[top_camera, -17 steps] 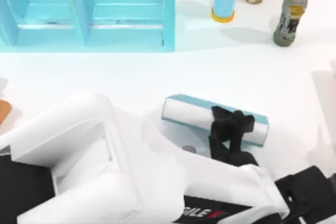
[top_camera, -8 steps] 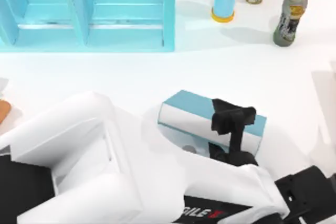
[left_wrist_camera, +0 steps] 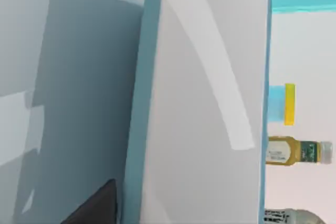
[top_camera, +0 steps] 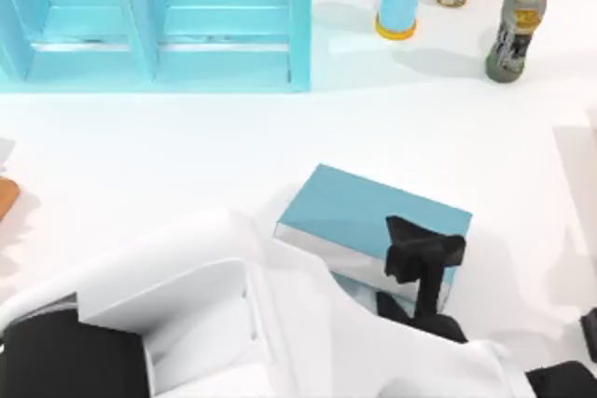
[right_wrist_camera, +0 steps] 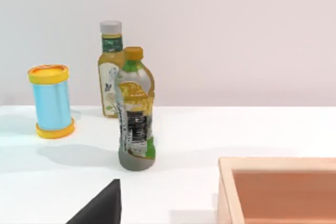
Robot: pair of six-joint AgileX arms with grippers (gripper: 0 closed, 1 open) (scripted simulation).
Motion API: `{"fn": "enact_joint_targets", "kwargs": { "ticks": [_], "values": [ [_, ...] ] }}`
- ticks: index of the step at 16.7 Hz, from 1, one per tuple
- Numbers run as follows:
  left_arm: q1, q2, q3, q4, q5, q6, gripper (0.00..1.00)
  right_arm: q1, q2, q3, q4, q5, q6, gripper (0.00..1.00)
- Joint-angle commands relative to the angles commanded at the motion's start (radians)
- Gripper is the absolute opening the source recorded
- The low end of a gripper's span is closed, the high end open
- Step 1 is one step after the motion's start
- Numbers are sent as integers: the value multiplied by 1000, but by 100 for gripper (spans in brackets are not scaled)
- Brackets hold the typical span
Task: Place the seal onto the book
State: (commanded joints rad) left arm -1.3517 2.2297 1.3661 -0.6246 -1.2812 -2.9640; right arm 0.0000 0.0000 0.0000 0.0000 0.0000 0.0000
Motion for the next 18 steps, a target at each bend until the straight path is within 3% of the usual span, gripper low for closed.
{"fn": "enact_joint_targets", "kwargs": {
  "ticks": [10,14,18],
  "values": [
    [-246,106,193,-874,83,-831,100,0,0,0,0,0,0,100],
    [-299,117,232,-1031,108,-986,100,0,0,0,0,0,0,100],
    [-304,118,236,-1047,111,-1001,100,0,0,0,0,0,0,100]
  ]
}}
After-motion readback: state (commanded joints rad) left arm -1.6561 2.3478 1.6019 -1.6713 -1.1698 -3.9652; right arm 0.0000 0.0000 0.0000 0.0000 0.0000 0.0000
